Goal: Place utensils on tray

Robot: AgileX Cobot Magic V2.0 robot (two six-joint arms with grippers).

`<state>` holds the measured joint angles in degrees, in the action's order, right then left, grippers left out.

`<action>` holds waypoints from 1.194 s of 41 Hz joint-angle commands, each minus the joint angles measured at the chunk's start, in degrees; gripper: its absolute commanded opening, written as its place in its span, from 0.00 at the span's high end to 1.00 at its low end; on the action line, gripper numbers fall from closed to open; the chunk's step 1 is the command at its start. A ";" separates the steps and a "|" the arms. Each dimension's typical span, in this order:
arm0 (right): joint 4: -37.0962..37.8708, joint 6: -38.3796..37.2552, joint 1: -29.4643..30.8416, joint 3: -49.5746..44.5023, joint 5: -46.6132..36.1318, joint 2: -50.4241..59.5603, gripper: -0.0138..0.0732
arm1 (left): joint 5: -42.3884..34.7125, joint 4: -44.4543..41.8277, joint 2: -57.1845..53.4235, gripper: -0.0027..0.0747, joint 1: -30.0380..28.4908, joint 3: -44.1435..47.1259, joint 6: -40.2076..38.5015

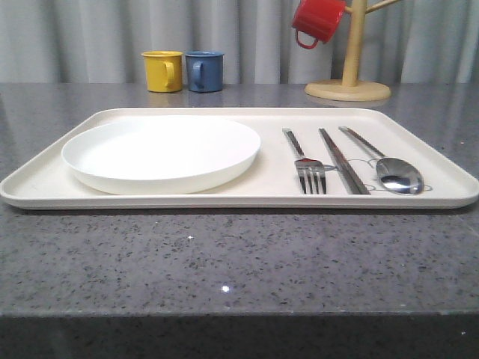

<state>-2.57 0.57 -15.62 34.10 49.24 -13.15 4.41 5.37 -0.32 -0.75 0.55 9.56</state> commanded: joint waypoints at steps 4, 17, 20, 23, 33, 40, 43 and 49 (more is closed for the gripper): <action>-1.48 0.64 7.29 -11.52 -22.96 6.47 0.98 | -5.08 0.49 -1.36 0.99 0.49 -0.15 -0.60; -4.89 0.64 12.00 -35.04 -53.61 14.68 0.98 | -5.08 0.49 -1.36 0.99 0.49 -0.15 -0.60; -4.89 0.64 12.57 -35.46 -53.28 14.68 0.98 | -5.08 0.49 -1.36 0.99 0.49 -0.15 -0.60; -4.84 0.64 12.64 -35.59 -53.63 14.68 0.98 | -5.08 0.49 -1.36 0.99 0.49 -0.15 -0.60; -4.84 0.64 12.64 -35.59 -53.69 14.68 0.98 | -5.08 0.49 -1.36 0.99 0.49 -0.15 -0.60; -4.07 -0.08 12.75 -35.59 -54.31 14.74 0.98 | -5.08 0.49 -1.36 0.99 0.49 -0.15 -0.60; -0.08 -4.14 13.37 -35.59 -54.31 14.74 0.98 | -5.08 0.49 -1.36 0.99 0.49 -0.15 -0.60; 3.99 -9.59 13.97 -35.59 -54.36 14.74 0.98 | -5.08 0.49 -1.36 0.99 0.49 -0.15 -0.60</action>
<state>-0.64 -6.86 -2.10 -1.54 0.00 0.60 4.33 5.37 -0.32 -0.66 0.55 9.56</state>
